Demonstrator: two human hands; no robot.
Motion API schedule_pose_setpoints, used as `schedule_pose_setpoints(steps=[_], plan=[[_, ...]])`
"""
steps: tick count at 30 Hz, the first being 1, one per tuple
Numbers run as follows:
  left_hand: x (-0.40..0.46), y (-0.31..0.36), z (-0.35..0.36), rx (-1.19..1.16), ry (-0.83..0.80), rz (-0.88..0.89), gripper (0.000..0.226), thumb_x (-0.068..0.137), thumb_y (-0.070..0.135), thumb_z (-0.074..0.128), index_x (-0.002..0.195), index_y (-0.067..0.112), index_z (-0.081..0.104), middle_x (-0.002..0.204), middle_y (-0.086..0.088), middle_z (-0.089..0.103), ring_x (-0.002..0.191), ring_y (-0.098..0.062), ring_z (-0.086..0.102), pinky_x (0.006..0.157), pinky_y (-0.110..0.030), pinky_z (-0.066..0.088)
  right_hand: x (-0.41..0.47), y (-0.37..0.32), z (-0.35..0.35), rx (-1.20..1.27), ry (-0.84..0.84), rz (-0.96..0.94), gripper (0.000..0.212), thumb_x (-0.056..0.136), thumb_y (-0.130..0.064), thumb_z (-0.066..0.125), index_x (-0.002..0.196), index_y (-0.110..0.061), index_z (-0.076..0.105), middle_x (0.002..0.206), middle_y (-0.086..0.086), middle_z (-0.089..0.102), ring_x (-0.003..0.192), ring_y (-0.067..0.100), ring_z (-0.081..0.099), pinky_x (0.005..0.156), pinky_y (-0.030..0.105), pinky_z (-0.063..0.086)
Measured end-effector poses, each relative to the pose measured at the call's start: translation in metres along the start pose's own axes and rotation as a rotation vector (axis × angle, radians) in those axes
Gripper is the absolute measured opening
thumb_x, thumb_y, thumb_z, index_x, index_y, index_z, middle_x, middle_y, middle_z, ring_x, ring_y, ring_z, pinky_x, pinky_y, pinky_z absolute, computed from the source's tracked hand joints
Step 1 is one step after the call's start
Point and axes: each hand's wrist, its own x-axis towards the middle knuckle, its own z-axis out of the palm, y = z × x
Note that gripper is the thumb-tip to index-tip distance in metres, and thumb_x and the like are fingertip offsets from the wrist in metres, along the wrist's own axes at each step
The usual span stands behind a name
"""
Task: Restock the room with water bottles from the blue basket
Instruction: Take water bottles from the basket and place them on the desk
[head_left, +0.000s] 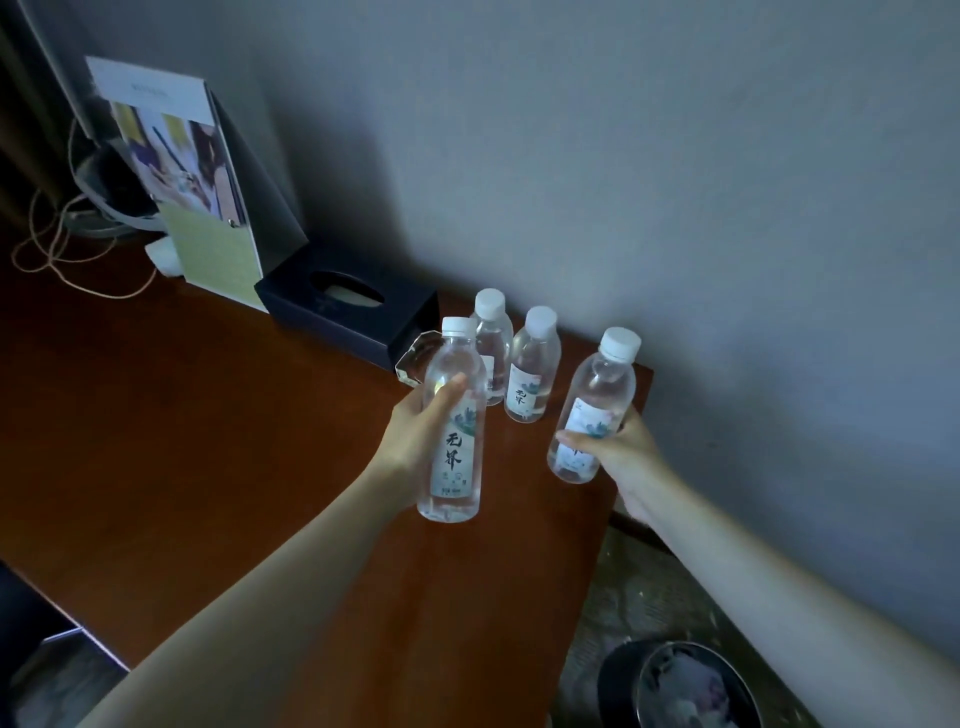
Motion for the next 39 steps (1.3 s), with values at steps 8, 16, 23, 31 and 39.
schedule_pose_setpoints(steps=[8,16,23,31,39], plan=[[0.006,-0.001,0.002,-0.007,0.023,0.016,0.024,0.093,0.040,0.050,0.102,0.019,0.057,0.083,-0.006,0.066,0.073,-0.019,0.066,0.061,-0.028,0.052,0.046,0.006,0.000,-0.109,0.077,-0.056,0.073,0.062,-0.006,0.084,0.125,-0.017,0.049,0.122,0.004,0.062,0.114,0.023,0.058,0.089,0.033,0.047],[0.008,-0.001,-0.004,0.010,0.020,0.023,0.031,0.091,0.041,0.051,0.106,0.015,0.058,0.079,-0.005,0.067,0.066,-0.016,0.068,0.056,-0.024,0.054,0.067,0.016,0.008,-0.146,0.079,-0.112,0.069,0.060,-0.005,0.082,0.119,-0.024,0.051,0.112,-0.001,0.066,0.104,0.018,0.063,0.093,0.042,0.052],[0.010,0.001,-0.008,-0.005,0.015,0.036,0.027,0.091,0.040,0.051,0.103,0.017,0.058,0.080,-0.006,0.067,0.069,-0.018,0.067,0.059,-0.026,0.054,0.075,0.020,0.010,-0.162,0.092,-0.142,0.070,0.063,-0.010,0.082,0.123,-0.022,0.048,0.115,-0.001,0.065,0.106,0.016,0.062,0.088,0.034,0.052],[0.013,0.003,-0.007,-0.023,0.015,0.037,0.021,0.092,0.039,0.050,0.099,0.020,0.058,0.079,-0.005,0.067,0.063,-0.013,0.068,0.054,-0.022,0.055,0.075,0.021,0.013,-0.117,0.102,-0.144,0.074,0.068,-0.006,0.080,0.129,-0.021,0.041,0.117,-0.002,0.061,0.105,0.015,0.059,0.072,0.019,0.045],[0.011,0.001,-0.001,-0.017,0.017,0.038,0.023,0.092,0.039,0.051,0.101,0.020,0.058,0.080,-0.005,0.067,0.066,-0.014,0.068,0.059,-0.025,0.055,0.074,0.019,0.006,-0.171,0.007,-0.171,0.081,0.064,-0.013,0.083,0.131,-0.026,0.041,0.121,-0.002,0.062,0.111,0.015,0.060,0.081,0.028,0.054]])
